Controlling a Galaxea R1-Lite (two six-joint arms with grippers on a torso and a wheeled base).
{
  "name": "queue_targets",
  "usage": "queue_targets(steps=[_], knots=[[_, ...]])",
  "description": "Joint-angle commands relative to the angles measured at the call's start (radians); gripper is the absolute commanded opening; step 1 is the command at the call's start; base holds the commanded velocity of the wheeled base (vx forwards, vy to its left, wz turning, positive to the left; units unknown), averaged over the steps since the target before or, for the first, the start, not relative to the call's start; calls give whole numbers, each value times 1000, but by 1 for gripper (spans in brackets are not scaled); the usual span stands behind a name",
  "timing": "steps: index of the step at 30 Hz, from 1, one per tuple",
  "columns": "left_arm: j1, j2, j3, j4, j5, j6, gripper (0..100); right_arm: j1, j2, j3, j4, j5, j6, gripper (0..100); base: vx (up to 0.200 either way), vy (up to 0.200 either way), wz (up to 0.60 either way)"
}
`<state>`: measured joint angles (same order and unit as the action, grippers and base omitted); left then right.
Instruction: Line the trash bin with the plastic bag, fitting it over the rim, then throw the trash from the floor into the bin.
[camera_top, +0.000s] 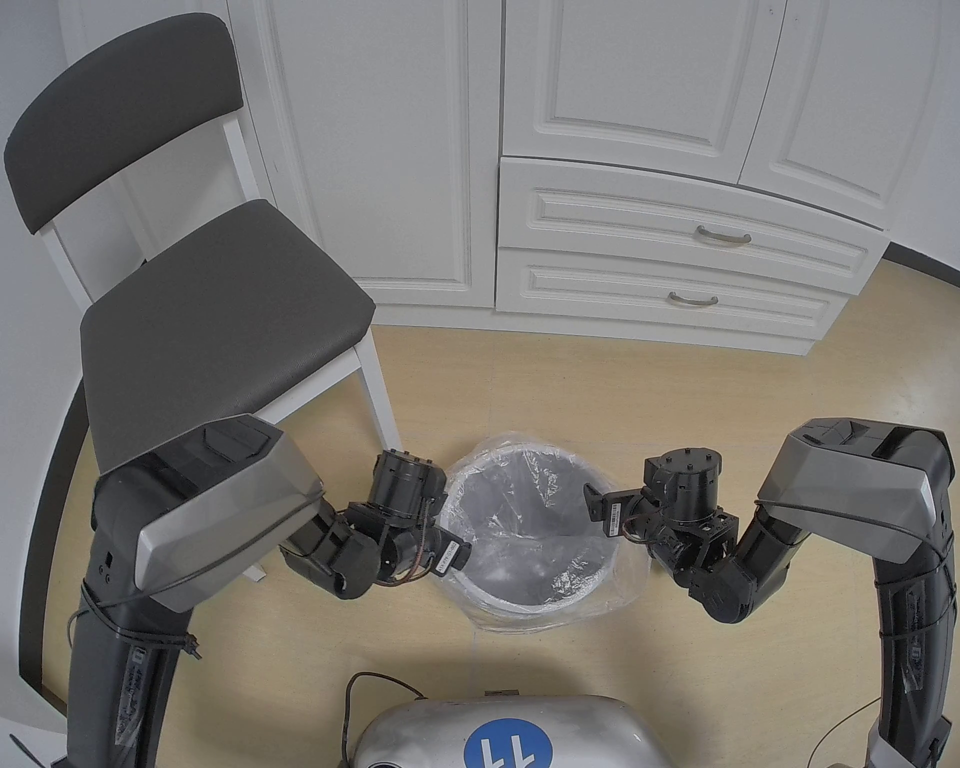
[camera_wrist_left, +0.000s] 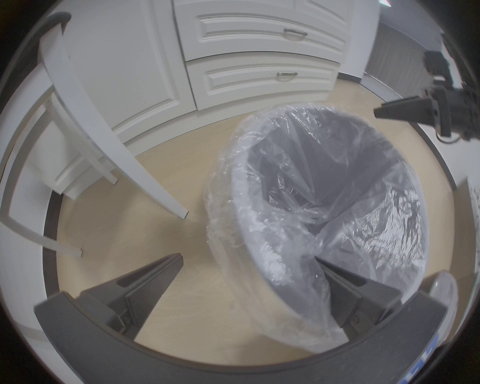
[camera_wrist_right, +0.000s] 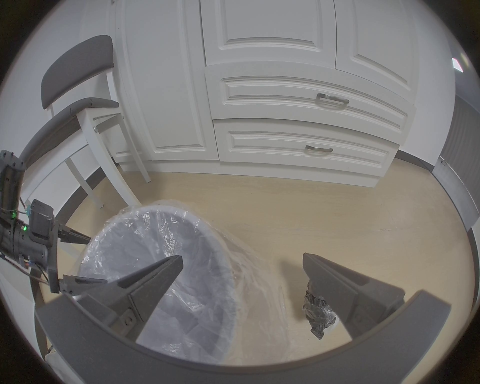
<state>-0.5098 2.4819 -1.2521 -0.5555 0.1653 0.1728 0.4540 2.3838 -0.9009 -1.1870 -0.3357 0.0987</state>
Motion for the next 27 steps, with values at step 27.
queue_targets(steps=[27], knots=[[109, 22, -56, -161, -105, -24, 100, 2, 0, 2, 0, 0, -1, 100, 0, 0, 0]])
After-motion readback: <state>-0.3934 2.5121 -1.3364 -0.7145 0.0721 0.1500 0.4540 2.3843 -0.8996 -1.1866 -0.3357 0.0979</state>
